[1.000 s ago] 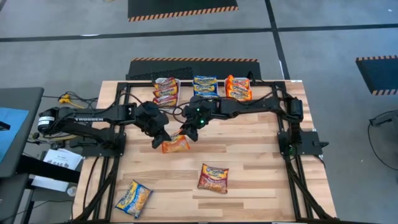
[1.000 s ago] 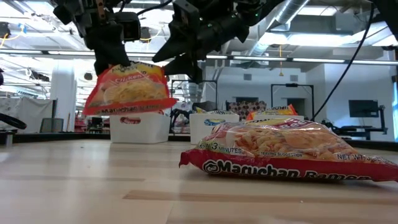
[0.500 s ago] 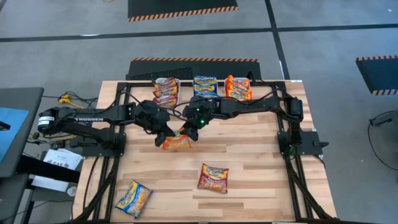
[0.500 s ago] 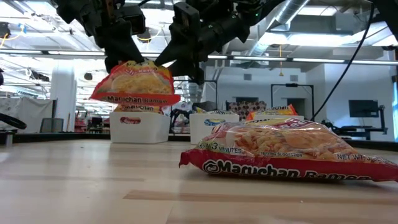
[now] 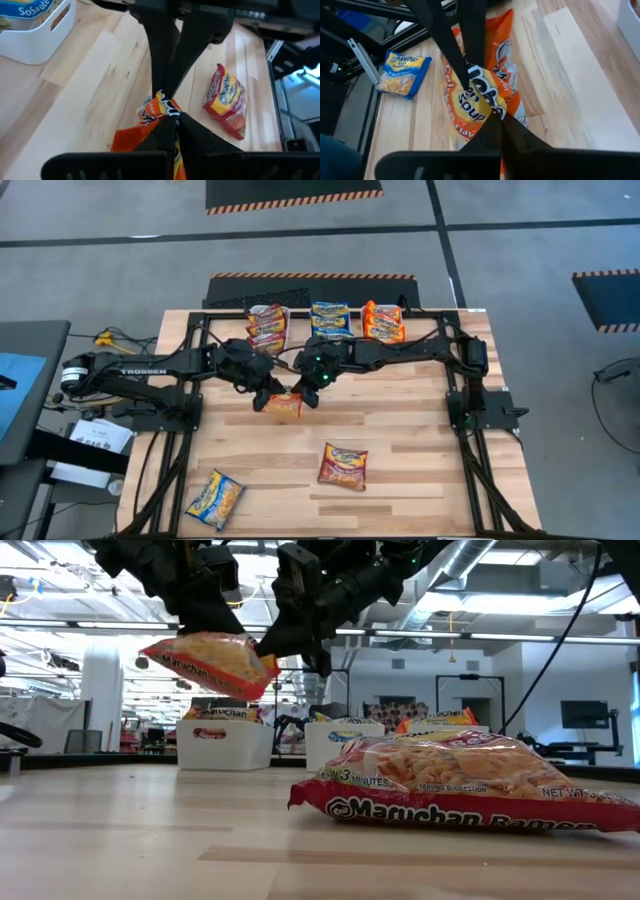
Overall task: Sort Maruchan noodles
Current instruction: Put the orange noodle pack into the top right white bin
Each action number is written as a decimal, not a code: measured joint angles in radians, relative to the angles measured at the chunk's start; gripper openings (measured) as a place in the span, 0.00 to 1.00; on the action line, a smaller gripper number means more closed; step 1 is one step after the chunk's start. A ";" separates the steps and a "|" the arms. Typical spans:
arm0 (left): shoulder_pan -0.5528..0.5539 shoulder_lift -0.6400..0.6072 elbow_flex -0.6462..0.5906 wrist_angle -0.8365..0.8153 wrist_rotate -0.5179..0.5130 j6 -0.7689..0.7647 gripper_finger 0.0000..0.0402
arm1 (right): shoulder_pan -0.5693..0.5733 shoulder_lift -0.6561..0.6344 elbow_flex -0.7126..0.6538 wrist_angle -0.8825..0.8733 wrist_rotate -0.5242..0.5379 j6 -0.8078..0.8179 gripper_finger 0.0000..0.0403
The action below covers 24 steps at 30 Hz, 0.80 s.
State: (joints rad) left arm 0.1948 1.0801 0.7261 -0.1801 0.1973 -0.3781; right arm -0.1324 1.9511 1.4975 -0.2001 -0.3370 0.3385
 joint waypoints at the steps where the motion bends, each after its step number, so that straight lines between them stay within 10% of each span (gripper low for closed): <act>1: 0.002 0.000 0.000 0.004 0.000 -0.018 0.00 | 0.001 -0.002 0.000 -0.001 0.001 0.001 0.02; 24: 0.160 -0.002 0.003 0.272 0.085 -0.125 0.31 | -0.028 -0.029 0.234 -0.573 0.194 -0.149 0.01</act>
State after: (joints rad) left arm 0.3545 1.0779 0.7288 0.0923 0.2826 -0.5029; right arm -0.1601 1.9221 1.7318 -0.7734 -0.1427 0.1892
